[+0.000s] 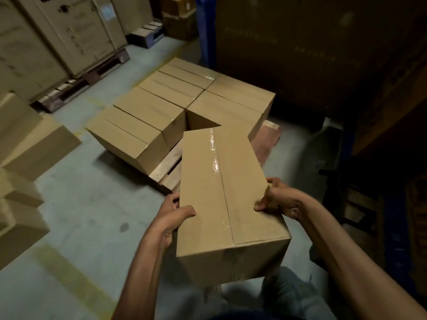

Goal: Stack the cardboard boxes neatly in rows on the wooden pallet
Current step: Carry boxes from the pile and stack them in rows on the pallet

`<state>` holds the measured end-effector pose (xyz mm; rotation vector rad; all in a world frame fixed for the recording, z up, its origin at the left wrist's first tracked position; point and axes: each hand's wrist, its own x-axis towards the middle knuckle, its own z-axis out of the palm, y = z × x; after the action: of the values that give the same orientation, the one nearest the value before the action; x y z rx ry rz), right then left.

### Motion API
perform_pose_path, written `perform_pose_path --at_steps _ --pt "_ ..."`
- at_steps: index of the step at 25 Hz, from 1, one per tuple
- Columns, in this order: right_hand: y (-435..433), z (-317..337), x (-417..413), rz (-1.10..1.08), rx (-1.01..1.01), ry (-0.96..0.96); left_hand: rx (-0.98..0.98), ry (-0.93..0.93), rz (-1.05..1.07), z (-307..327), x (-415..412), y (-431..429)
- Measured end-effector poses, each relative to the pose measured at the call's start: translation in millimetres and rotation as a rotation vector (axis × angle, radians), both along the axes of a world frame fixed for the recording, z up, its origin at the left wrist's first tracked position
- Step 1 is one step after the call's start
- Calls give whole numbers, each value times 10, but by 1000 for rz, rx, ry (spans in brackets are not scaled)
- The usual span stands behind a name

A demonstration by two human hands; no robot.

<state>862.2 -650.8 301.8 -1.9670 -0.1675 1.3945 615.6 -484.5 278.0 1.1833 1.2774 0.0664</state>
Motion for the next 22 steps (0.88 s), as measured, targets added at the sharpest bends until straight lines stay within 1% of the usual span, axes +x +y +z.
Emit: perform_pose_path --at_steps 2,4,6,8,10,11,12,13,14,16,18,19,21,22 --pt "456 -249 442 103 3 28 -44 26 171 -198 452 205" --pt "882 -519 927 200 -75 43 -115 31 315 -482 912 439" --pt "1291 -879 1401 162 -142 86 -117 63 464 -742 1337 593" --pt "1664 -1272 1841 100 -139 119 -67 125 667 -1037 1788 683" --pt "1960 -1590 2125 41 -156 102 -43 207 799 -1251 2110 715" --pt "2067 -1963 2322 35 -145 97 -53 211 849 -1335 2242 740" --pt "2126 -2228 2469 37 -83 108 -87 191 914 -1406 2334 777" --pt "2174 -2506 2607 52 -66 148 -121 164 991 -1551 2395 850" --pt "2183 -2533 2639 48 -69 168 -146 135 1060 -1684 2413 932" --pt "2215 -2662 2683 51 -65 193 -201 104 1130 -2115 2358 1116" --pt "2343 -2639 2624 25 -65 172 -271 72 1108 -2439 2358 1256" --pt "2399 -2698 2615 11 -92 148 -278 63 1082 -2511 2379 1286" --pt "2499 -2815 2625 -27 -145 131 -256 61 1115 -2462 2461 1289" --pt "2540 -2802 2629 -41 -176 158 -232 75 1120 -2489 2499 1282"
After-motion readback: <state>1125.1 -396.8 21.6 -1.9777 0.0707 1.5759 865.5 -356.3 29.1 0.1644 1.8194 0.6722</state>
